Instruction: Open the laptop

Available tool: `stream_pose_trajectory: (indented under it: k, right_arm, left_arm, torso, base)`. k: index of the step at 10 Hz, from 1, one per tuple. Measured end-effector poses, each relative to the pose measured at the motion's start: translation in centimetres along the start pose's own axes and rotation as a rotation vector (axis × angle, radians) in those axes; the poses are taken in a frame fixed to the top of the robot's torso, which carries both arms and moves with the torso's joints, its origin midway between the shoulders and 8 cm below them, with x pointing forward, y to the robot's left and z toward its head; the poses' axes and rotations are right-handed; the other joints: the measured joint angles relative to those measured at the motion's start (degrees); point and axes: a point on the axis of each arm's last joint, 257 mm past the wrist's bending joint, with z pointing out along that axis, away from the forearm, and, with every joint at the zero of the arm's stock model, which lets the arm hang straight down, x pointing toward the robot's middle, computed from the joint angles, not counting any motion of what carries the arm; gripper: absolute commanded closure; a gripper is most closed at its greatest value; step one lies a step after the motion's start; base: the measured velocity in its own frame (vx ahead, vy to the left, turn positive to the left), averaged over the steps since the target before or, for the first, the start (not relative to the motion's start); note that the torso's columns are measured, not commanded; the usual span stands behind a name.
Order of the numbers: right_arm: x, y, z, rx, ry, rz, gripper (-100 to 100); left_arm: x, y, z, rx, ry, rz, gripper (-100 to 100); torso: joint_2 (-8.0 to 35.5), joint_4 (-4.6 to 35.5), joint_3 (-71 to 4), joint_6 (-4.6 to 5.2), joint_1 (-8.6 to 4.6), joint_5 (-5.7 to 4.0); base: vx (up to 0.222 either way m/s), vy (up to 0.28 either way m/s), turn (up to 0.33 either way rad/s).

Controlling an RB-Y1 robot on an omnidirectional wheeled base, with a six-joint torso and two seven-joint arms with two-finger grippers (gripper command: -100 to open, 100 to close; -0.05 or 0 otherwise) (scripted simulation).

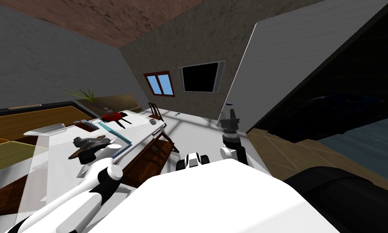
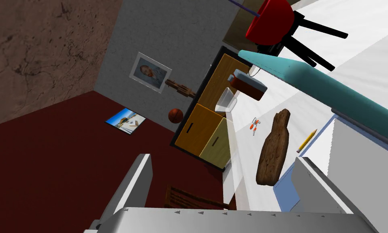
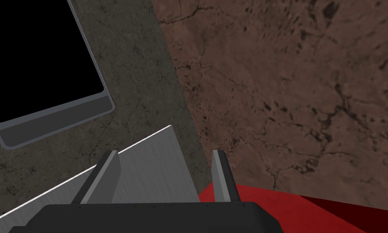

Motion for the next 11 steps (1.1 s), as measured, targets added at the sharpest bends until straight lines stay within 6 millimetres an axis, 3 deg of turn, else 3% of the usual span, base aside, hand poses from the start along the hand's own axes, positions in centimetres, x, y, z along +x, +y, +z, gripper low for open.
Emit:
stream_pose_trajectory:
  k: [3,5,11]
  right_arm:
    - [0.0,0.0,0.0,0.000,0.000,0.000,0]
    - [0.0,0.0,0.0,0.000,0.000,0.000,0]
    - [0.0,0.0,0.0,0.000,0.000,0.000,0]
  left_arm:
    - [-1.7,1.3,0.3,-0.035,-0.070,-0.041,-100]
    - [-2.4,2.0,0.3,-0.053,-0.093,-0.052,-100]
    - [-4.6,0.3,0.3,-0.036,-0.095,-0.044,-100]
  torso:
    - [-0.2,-0.1,-0.1,0.01,-0.01,0.00]
    - [0.3,0.1,0.1,-0.02,0.15,0.04]
    - [-0.1,-0.1,-0.1,0.01,-0.03,-0.01]
  base:
    - [0.202,-0.088,0.010]
    - [0.064,-0.029,0.002]
    - [0.042,-0.007,0.006]
